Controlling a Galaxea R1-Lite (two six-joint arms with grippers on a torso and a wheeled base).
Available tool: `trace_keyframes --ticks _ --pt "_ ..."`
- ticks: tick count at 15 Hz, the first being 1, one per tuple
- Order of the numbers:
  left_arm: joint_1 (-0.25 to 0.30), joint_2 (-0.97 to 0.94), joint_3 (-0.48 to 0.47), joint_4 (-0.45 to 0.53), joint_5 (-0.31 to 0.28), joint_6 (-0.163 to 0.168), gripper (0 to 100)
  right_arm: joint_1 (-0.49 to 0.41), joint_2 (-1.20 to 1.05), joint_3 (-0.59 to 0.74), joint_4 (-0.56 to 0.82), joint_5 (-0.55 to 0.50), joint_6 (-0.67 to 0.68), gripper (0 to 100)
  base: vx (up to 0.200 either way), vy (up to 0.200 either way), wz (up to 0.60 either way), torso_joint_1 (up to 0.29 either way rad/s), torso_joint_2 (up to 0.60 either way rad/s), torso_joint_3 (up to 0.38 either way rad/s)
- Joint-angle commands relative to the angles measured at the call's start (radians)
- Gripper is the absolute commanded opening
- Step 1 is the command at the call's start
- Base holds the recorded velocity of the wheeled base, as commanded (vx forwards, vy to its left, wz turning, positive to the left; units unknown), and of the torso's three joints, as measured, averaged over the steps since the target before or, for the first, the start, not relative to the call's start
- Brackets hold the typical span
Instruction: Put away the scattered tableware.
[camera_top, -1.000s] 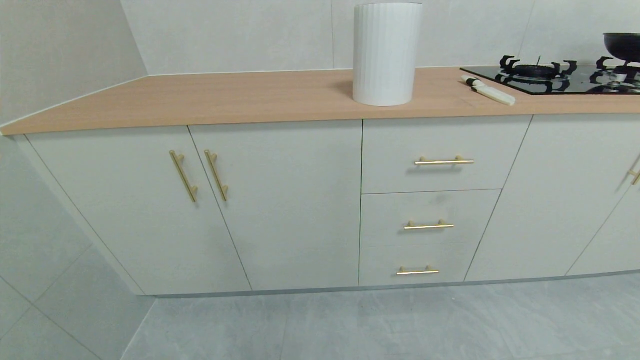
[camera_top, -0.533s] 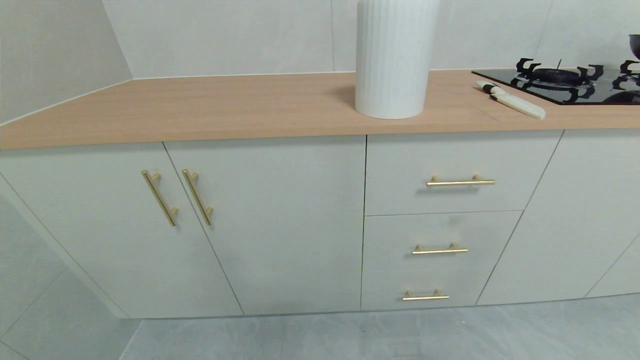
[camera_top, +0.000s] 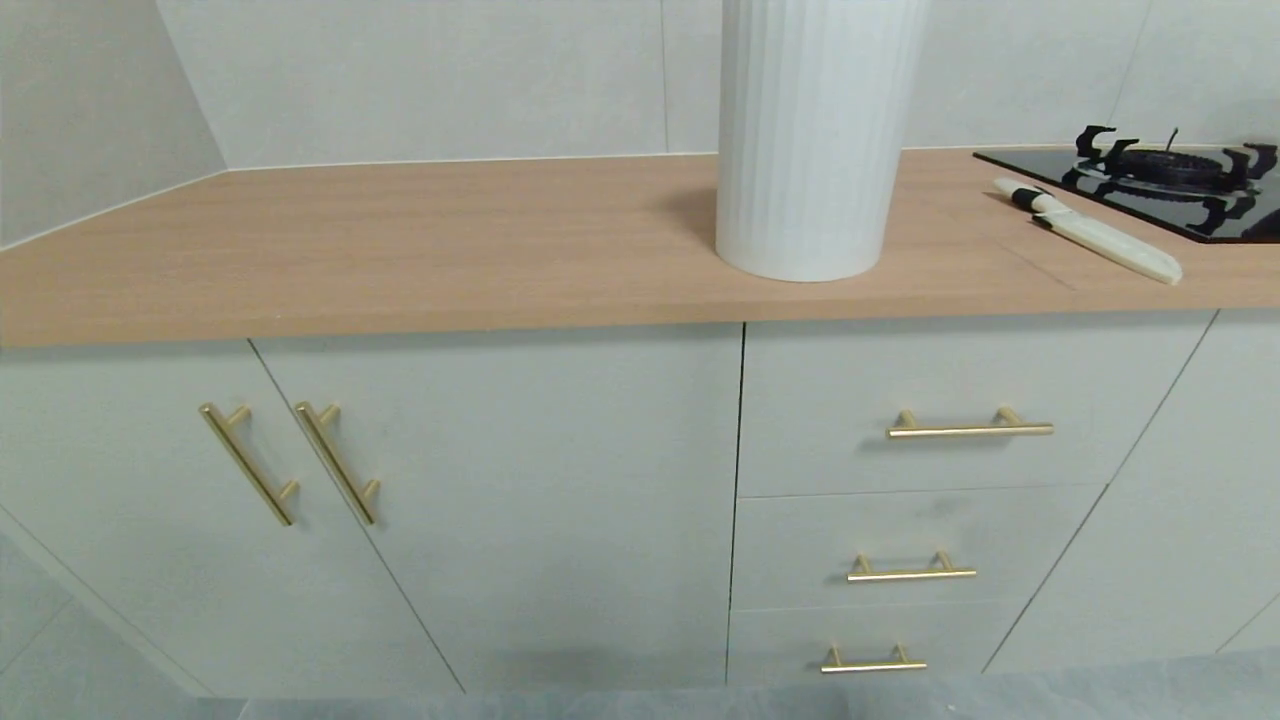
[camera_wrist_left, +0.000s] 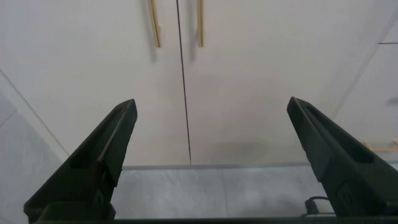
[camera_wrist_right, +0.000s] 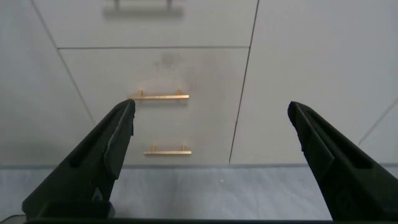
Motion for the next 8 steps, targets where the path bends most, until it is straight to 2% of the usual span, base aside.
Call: trace_keyframes --ticks 1,2,8 --pt "0.000 0.000 0.000 0.000 0.001 0.000 100 0.001 0.002 0.000 0.000 0.000 0.000 100 0.200 0.000 0.00 -0.002 0.01 -0.002" --pt "0.000 0.000 0.000 0.000 0.001 0.000 100 0.001 0.002 0.000 0.000 0.000 0.000 100 0.200 0.000 0.00 -0.002 0.00 0.002" --pt "0.000 0.000 0.000 0.000 0.001 0.000 100 0.001 0.002 0.000 0.000 0.000 0.000 100 0.000 0.000 0.00 0.000 0.00 0.000"
